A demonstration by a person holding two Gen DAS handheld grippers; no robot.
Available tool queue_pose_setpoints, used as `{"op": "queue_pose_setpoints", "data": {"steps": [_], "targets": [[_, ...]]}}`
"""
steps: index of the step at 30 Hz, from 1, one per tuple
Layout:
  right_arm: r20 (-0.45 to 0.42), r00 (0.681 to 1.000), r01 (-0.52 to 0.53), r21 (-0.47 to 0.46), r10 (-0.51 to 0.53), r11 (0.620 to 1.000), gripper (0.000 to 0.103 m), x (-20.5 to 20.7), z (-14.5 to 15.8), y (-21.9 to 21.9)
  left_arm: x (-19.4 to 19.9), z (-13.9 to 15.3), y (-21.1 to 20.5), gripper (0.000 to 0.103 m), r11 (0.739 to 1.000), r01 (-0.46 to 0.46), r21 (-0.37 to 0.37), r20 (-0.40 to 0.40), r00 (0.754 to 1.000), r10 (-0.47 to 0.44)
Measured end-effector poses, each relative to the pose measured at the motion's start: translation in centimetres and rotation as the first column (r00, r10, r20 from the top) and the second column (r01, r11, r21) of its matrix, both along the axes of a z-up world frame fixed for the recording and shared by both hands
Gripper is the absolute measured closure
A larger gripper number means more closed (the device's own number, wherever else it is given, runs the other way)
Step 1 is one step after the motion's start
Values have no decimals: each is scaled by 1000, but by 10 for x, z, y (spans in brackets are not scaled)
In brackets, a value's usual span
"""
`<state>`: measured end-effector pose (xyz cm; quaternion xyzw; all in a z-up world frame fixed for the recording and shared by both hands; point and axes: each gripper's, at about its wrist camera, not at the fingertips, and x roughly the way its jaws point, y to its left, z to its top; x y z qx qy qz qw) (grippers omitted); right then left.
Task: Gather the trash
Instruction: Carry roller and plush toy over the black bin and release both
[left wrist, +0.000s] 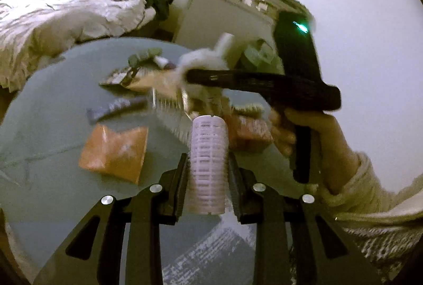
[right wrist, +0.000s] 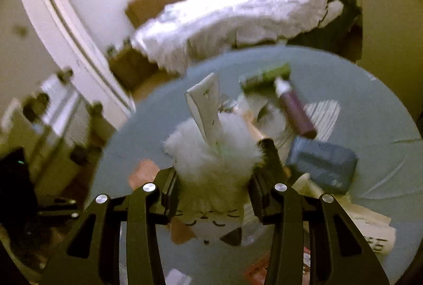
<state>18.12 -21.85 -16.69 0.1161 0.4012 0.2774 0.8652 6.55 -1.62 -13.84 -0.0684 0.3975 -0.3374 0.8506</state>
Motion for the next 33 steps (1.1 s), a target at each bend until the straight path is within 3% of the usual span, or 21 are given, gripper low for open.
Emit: {"op": "queue_pose_setpoints", "data": {"steps": [3,7,12,16,22,28,33], "targets": [[43,997,59,126,-65,990,59,-7,19,-37,10,14,-11,74,1000,-7,-29,24,1000,7],[86,977,175,205,-196,963,59,-19,39,-93,27,28,-34,74,998,12,-66,43,999,-10],[116,901,390,208,-419,897,59,-37,49,-181,56,42,-95,74,991,99,-85,85,992,-92],[87,831,526,203,-550,826,59,-50,38,-243,76,45,-149,74,980,169,-108,85,983,-160],[33,747,648,190,-664,738,59,-61,10,-309,110,34,-235,74,959,249,-136,57,968,-243],[13,698,705,165,-716,690,59,-64,-12,-342,137,20,-294,74,951,281,-130,30,960,-279],[-10,675,730,153,-738,666,59,-57,-31,-364,159,3,-331,74,952,287,-109,-13,957,-290]]}}
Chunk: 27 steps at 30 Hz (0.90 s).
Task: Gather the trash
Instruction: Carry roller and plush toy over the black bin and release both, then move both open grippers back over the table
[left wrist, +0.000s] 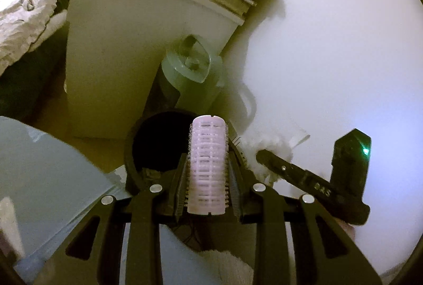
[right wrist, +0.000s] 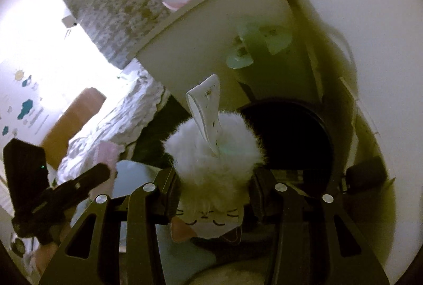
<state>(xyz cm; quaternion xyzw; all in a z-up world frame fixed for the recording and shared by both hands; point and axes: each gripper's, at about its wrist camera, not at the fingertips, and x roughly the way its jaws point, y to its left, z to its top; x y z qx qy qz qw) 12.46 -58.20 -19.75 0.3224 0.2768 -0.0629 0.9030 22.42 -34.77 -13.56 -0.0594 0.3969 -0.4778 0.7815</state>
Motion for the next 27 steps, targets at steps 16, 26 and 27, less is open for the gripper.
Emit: {"op": "queue_pose_setpoints", "data": {"steps": [16,26,27], "targets": [[-62,997,53,-24,-54,998,32,3,-24,-20,14,-10,-28,21,996,-55,71,22,998,53],[-47,998,-32,-13,31,999,32,-7,-7,20,-18,24,25,21,992,-113,49,45,993,111],[-47,997,-64,-12,63,998,32,-6,-4,31,-25,28,37,21,991,-124,44,47,991,122]]}}
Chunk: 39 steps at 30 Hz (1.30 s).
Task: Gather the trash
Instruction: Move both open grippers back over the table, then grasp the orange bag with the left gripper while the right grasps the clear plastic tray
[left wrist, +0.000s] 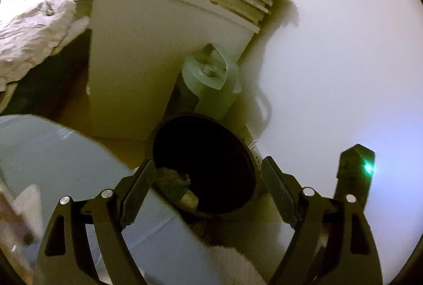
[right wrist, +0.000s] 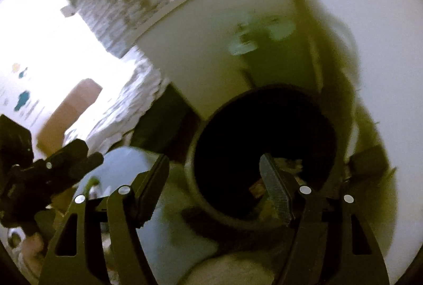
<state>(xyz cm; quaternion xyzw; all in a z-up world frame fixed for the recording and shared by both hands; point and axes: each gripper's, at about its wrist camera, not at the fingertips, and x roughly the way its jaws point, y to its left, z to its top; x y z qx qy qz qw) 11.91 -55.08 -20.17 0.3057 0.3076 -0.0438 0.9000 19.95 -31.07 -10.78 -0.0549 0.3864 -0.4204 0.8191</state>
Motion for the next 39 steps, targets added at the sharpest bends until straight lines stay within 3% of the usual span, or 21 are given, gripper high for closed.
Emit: {"op": "queue_pose_setpoints", "data": {"steps": [5,9,14,19,22,28,34,39], "targets": [[2,986,-166,-11,166,986,32,8,15,62,-26,13,68,21,996,-93,-5,2,996,93],[19,944,-327,-38,328,944,32,14,33,125,-41,12,137,21,979,-202,15,-7,979,202],[16,850,-523,-94,527,847,32,21,50,211,-64,-7,238,21,924,-372,87,-15,927,374],[-53,731,-679,-155,680,718,32,18,50,291,-81,-44,305,21,872,-454,184,-65,879,472],[-108,693,-718,-195,713,668,32,17,46,322,-85,-60,322,21,860,-455,231,-84,872,483],[-225,642,-763,-284,733,581,32,13,33,362,-86,-82,315,21,871,-401,285,-69,898,435],[-281,652,-743,-421,704,520,32,17,27,381,-81,-88,315,22,859,-407,312,-29,899,437],[-334,629,-749,-504,702,431,25,34,21,390,-77,-88,324,42,853,-422,306,-15,894,447]]}}
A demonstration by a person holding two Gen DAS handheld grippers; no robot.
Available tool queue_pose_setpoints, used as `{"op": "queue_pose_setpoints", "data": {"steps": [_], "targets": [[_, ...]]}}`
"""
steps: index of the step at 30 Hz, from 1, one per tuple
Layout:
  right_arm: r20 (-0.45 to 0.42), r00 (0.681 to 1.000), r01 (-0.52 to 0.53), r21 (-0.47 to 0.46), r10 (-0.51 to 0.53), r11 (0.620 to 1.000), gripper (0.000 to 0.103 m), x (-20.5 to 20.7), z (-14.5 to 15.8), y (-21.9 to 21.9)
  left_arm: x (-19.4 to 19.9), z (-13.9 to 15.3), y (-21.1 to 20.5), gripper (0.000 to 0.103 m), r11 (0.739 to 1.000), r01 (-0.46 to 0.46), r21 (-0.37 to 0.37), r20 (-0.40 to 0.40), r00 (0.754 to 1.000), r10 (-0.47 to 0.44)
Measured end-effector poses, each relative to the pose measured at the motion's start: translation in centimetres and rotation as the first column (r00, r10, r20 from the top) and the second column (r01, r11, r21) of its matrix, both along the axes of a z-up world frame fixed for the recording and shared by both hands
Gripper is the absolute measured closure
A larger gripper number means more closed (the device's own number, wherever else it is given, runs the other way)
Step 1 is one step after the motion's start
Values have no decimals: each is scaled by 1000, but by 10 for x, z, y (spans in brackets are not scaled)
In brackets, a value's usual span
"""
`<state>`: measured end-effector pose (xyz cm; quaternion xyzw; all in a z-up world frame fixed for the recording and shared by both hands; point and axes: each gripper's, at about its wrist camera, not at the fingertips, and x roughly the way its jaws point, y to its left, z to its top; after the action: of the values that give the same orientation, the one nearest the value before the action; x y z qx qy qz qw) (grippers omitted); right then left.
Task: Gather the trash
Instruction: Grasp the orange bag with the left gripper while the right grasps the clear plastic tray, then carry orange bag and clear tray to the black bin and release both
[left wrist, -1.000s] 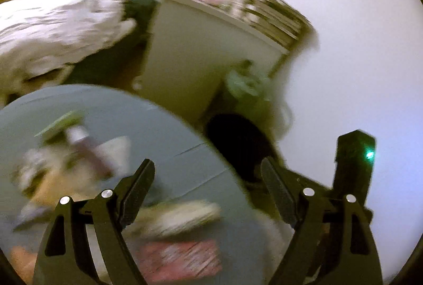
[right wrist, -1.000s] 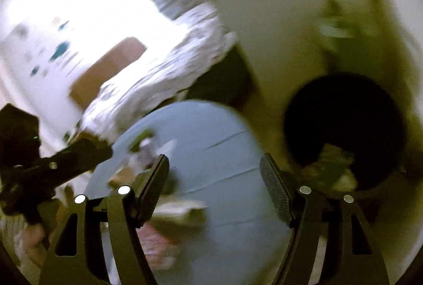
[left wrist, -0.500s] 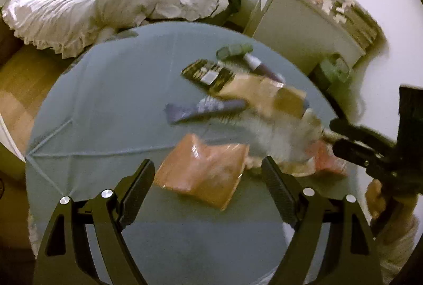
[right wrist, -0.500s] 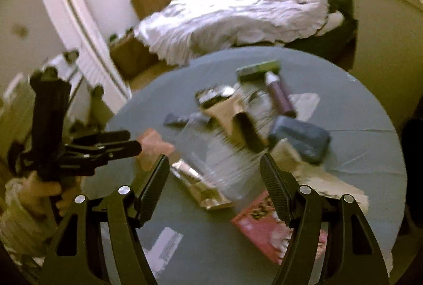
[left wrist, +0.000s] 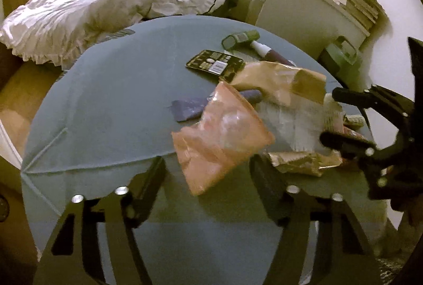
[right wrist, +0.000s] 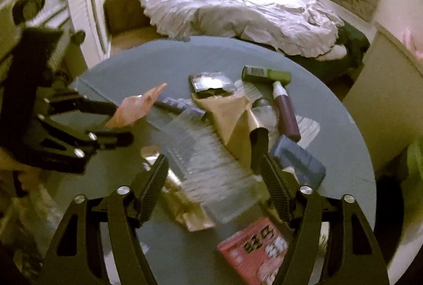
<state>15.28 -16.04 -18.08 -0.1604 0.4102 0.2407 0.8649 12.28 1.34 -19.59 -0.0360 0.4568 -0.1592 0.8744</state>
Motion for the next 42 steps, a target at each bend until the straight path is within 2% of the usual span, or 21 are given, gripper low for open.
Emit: {"op": "queue_pose_setpoints", "data": {"steps": [2,4,5,6,7,8,11,13,15,16,17,20,28,32,37,42], "targets": [[-33,999,-31,-52,29,998,25,9,-10,6,2,1,7,48,1000,-11,-29,-4,1000,11],[-52,998,-51,-81,47,995,25,13,-17,11,2,1,12,50,999,-14,-53,-8,1000,14],[-59,997,-63,-88,58,994,29,13,-20,14,2,1,12,50,998,-13,-54,-6,1000,12],[-59,996,-67,-91,62,994,39,14,-22,16,2,2,12,50,999,-12,-49,-1,1000,12],[-43,998,-58,-101,53,993,45,14,-22,17,1,2,12,50,999,-8,-44,8,1000,9],[-46,998,-57,-91,53,994,47,13,-21,17,1,2,13,52,999,-4,-46,11,1000,5],[-63,997,-48,-10,48,999,58,13,-13,10,5,2,14,68,997,3,-75,10,1000,-3],[-76,997,-25,56,29,998,61,13,-7,2,8,2,16,69,996,-2,-92,9,1000,3],[-97,995,14,158,1,987,62,12,4,-12,10,4,18,70,995,-11,-102,21,1000,13],[-109,994,32,213,-9,976,62,11,9,-19,10,6,19,72,995,-14,-103,31,999,17],[-118,993,45,252,-15,967,62,9,13,-23,9,9,20,80,994,-14,-106,46,999,19],[-140,989,88,389,-36,917,62,7,28,-44,7,16,22,80,991,-13,-136,68,997,23],[-160,982,177,605,-100,776,62,4,54,-100,-3,46,14,81,980,22,-199,123,992,2],[-157,977,211,662,-142,720,62,-2,61,-130,-2,65,-2,81,974,58,-219,146,989,-26],[-137,963,260,691,-231,674,62,-9,67,-168,4,88,-35,81,963,130,-236,181,979,-88],[-114,929,324,708,-352,627,62,-21,72,-216,16,108,-81,81,944,221,-245,215,962,-169]]}}
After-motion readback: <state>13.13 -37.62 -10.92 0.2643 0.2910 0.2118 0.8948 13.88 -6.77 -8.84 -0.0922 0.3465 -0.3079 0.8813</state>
